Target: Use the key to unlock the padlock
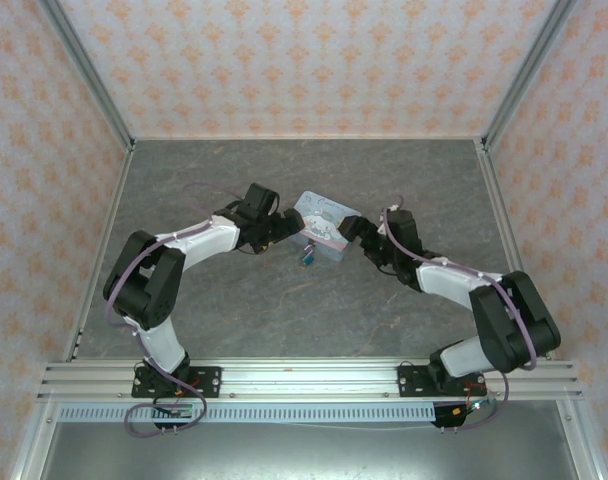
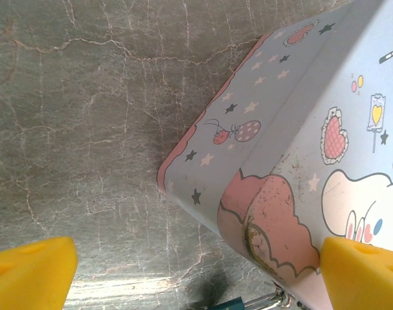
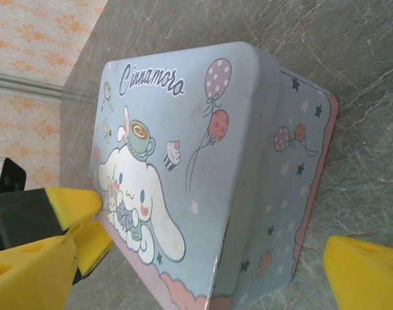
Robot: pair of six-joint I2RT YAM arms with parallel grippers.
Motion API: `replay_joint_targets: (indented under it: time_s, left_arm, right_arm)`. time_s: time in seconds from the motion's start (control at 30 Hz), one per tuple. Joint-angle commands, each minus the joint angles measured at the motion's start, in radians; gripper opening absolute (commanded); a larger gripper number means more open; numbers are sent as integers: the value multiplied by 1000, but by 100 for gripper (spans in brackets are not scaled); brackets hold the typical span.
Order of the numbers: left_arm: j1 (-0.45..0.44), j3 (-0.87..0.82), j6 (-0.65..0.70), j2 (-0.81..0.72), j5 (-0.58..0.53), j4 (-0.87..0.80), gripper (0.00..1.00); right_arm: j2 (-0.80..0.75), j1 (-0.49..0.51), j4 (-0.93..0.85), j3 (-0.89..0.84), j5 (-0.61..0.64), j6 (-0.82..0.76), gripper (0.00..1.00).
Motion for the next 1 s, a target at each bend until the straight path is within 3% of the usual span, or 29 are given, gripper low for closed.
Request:
replay_joint_targets:
  time_s: [0.0,0.47,0.97]
  left_arm:
    - [5,-53,0,1,-12,-90,95]
    - [-41,-173,-37,-35,-16,-46,95]
    - [-134,-191,-75,-77,-24,-47,95]
  right_arm:
    - [54,-14,38,46,-33,-29,97]
    - [249,-19,115,206,-178,-88,92]
    - [420,-20,205,383,-325,-89,87]
